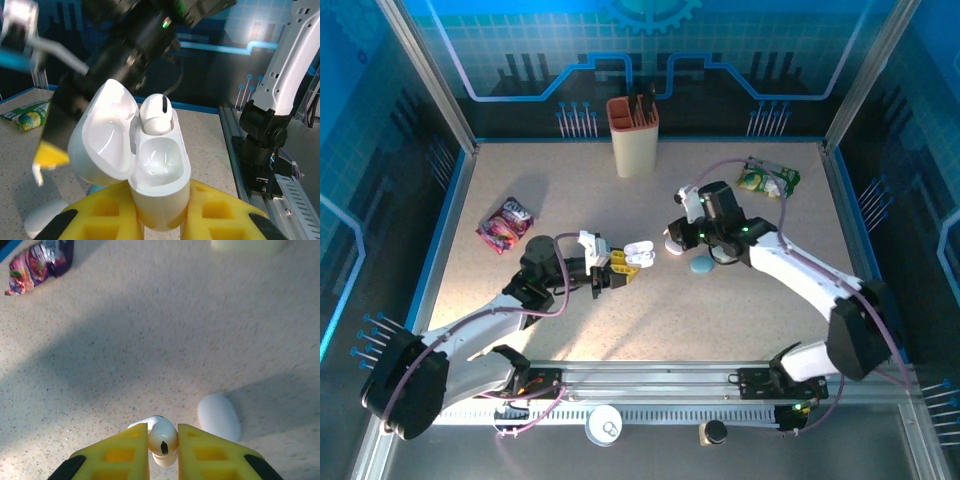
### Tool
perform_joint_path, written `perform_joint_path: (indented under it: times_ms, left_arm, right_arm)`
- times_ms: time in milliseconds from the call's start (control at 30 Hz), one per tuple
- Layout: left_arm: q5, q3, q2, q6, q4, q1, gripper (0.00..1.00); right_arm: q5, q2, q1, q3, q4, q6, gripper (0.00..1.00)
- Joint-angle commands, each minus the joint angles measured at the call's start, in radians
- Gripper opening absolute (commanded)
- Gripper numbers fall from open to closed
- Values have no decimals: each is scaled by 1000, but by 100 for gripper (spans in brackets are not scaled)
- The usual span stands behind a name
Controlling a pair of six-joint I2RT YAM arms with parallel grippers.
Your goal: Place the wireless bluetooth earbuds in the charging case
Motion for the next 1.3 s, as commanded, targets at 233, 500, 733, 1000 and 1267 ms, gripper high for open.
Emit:
perform_joint_path:
  times_ms: [233, 500, 733, 1000, 1267]
  left_arm:
    - [6, 3, 125, -22, 100, 22, 16]
    - [16, 8, 156, -22, 108, 28, 16]
    - [17, 6, 150, -20, 103, 30, 16]
    - [11, 1, 148, -9, 84, 31, 15]
    - [12, -8, 131, -17, 93, 35, 16]
  right_arm:
    - [181, -251, 123, -48, 17, -274, 16]
    - [184, -291, 283, -33, 48, -418, 16]
    - [244, -192, 382, 42, -21, -500, 15]
    - [270, -138, 427, 86, -44, -532, 15]
    - [262, -122, 439, 105, -84, -542, 15]
